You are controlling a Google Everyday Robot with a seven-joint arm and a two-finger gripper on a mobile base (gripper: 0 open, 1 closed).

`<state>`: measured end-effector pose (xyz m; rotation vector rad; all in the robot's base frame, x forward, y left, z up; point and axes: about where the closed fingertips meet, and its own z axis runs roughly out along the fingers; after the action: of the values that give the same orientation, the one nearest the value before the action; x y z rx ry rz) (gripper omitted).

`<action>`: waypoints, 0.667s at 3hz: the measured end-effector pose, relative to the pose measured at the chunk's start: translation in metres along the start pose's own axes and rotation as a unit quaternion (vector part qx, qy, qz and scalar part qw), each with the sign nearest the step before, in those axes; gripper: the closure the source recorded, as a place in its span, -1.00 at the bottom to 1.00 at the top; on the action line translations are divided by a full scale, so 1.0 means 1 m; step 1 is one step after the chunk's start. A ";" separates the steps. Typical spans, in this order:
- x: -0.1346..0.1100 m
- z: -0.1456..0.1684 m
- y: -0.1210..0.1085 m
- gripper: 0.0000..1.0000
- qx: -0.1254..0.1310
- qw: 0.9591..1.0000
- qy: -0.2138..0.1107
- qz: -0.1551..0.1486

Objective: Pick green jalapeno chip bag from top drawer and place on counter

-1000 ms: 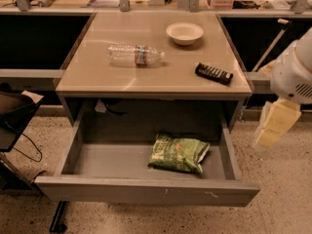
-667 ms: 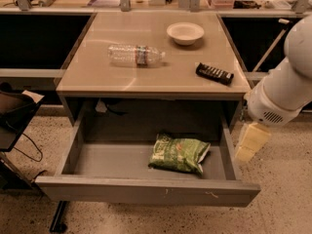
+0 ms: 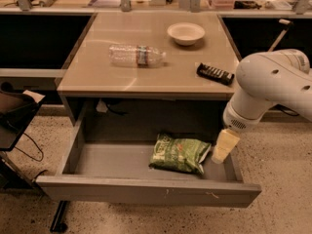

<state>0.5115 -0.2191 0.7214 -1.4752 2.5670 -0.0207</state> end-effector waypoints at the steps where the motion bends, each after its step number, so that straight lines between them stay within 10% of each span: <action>1: 0.000 0.000 0.002 -1.00 -0.001 1.000 0.000 0.003; 2: -0.004 0.010 0.024 -1.00 -0.029 0.999 -0.025 -0.013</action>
Offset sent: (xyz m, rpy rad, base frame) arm -0.0382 0.0392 -0.0251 0.1732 0.0552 0.0966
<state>0.4944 -0.2031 0.7099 -1.5085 2.5299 0.0883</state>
